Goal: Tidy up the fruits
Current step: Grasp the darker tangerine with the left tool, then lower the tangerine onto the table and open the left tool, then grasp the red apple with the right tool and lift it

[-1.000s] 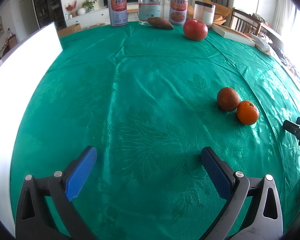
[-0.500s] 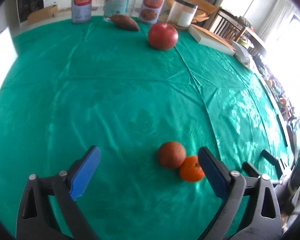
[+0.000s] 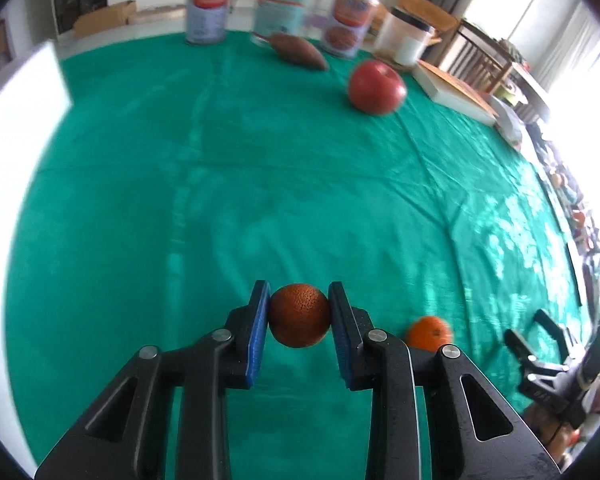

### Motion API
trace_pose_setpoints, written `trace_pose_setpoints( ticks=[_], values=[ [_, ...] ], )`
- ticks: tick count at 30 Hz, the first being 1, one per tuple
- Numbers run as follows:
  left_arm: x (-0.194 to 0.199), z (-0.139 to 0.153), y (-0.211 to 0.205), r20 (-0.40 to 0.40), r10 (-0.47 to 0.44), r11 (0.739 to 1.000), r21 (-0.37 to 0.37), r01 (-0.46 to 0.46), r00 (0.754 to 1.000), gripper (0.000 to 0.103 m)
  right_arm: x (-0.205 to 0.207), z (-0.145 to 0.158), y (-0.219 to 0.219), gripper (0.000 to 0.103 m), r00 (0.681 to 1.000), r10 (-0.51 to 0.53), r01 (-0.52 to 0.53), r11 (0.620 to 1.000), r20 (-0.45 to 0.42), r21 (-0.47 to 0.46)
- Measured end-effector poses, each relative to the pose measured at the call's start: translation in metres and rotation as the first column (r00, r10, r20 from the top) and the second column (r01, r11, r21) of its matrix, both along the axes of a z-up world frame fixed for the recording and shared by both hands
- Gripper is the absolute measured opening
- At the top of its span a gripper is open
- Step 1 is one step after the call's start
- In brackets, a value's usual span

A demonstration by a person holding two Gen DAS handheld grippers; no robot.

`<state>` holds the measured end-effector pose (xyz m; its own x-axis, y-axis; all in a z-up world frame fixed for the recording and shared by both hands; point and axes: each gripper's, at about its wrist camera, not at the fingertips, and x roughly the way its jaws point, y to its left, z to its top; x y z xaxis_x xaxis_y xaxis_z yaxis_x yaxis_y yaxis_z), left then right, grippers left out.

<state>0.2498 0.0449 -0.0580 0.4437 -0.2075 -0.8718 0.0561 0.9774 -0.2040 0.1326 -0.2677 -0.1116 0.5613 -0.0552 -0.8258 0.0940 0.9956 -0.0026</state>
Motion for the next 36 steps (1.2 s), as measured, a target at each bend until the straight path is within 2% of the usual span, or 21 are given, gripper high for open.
trace_pose_setpoints(
  ticks=[5, 7, 8, 9, 10, 13, 15, 17, 19, 20, 24, 27, 29, 31, 32, 34, 35, 36],
  values=[
    [-0.007, -0.018, 0.029, 0.038, 0.024, 0.993, 0.116, -0.029, 0.999, 0.031, 0.001, -0.001, 0.002, 0.103, 1.000, 0.000, 0.000, 1.000, -0.002, -0.005],
    [-0.012, -0.029, 0.034, 0.049, 0.029, 0.991, 0.131, -0.035, 0.998, 0.042, 0.001, -0.001, 0.002, 0.103, 1.000, 0.000, 0.000, 1.000, -0.003, -0.007],
    [-0.016, -0.030, 0.037, 0.082, 0.029, 0.989, 0.143, -0.041, 0.996, 0.060, 0.002, -0.001, 0.003, 0.103, 1.000, 0.001, -0.001, 1.000, -0.004, -0.009],
    [-0.019, -0.031, 0.036, 0.105, 0.039, 0.981, 0.182, -0.058, 0.994, 0.089, 0.002, -0.002, 0.003, 0.103, 1.000, 0.001, -0.001, 1.000, -0.005, -0.012],
    [-0.021, -0.033, 0.036, 0.121, 0.050, 0.975, 0.211, -0.074, 0.991, 0.097, 0.002, -0.002, 0.004, 0.103, 1.000, 0.001, -0.001, 1.000, -0.007, -0.016],
    [-0.024, -0.039, 0.038, 0.146, 0.052, 0.965, 0.246, -0.087, 0.988, 0.100, 0.002, -0.003, 0.005, 0.103, 1.000, -0.001, 0.001, 1.000, -0.013, -0.022],
    [-0.024, -0.042, 0.047, 0.144, 0.081, 0.974, 0.197, -0.109, 0.986, 0.102, 0.005, -0.003, 0.005, 0.103, 1.000, 0.014, -0.014, 1.000, -0.021, -0.021],
    [-0.024, -0.043, 0.052, 0.143, 0.123, 0.971, 0.188, -0.149, 0.982, 0.102, 0.021, -0.001, 0.008, 0.103, 0.988, 0.114, -0.116, 0.993, -0.099, -0.008],
    [-0.024, -0.043, 0.052, 0.146, 0.133, 0.968, 0.193, -0.160, 0.980, 0.102, 0.051, 0.004, 0.012, 0.103, 0.960, 0.215, -0.215, 0.976, -0.179, 0.020],
    [-0.024, -0.043, 0.052, 0.146, 0.134, 0.968, 0.192, -0.161, 0.980, 0.102, 0.071, 0.012, 0.015, 0.103, 0.954, 0.238, -0.240, 0.971, -0.184, 0.009],
    [-0.024, -0.045, 0.051, 0.147, 0.132, 0.969, 0.189, -0.159, 0.980, 0.102, 0.156, 0.048, 0.043, 0.103, 0.945, 0.315, -0.317, 0.948, -0.085, -0.012],
    [-0.023, -0.045, 0.051, 0.147, 0.131, 0.970, 0.187, -0.158, 0.980, 0.102, 0.222, 0.056, 0.069, 0.103, 0.949, 0.315, -0.313, 0.949, -0.036, 0.048],
    [-0.024, -0.045, 0.051, 0.146, 0.131, 0.970, 0.184, -0.157, 0.981, 0.102, 0.255, 0.053, 0.084, 0.103, 0.956, 0.292, -0.289, 0.951, -0.014, 0.113],
    [-0.024, -0.045, 0.051, 0.147, 0.130, 0.971, 0.184, -0.156, 0.981, 0.102, 0.282, 0.042, 0.099, 0.103, 0.965, 0.262, -0.255, 0.955, -0.027, 0.153],
    [-0.024, -0.045, 0.051, 0.147, 0.130, 0.971, 0.183, -0.156, 0.981, 0.102, 0.292, 0.036, 0.106, 0.103, 0.966, 0.257, -0.248, 0.955, -0.033, 0.162],
    [-0.024, -0.045, 0.051, 0.147, 0.130, 0.971, 0.183, -0.156, 0.981, 0.102, 0.309, 0.025, 0.120, 0.103, 0.972, 0.232, -0.225, 0.967, -0.047, 0.123],
    [-0.024, -0.045, 0.051, 0.147, 0.130, 0.971, 0.184, -0.156, 0.981, 0.102, 0.316, 0.020, 0.124, 0.097, 0.975, 0.217, -0.212, 0.972, -0.052, 0.099],
    [-0.024, -0.045, 0.051, 0.147, 0.130, 0.971, 0.183, -0.156, 0.981, 0.102, 0.320, 0.016, 0.127, 0.077, 0.977, 0.206, -0.200, 0.976, -0.064, 0.087]
  ],
)
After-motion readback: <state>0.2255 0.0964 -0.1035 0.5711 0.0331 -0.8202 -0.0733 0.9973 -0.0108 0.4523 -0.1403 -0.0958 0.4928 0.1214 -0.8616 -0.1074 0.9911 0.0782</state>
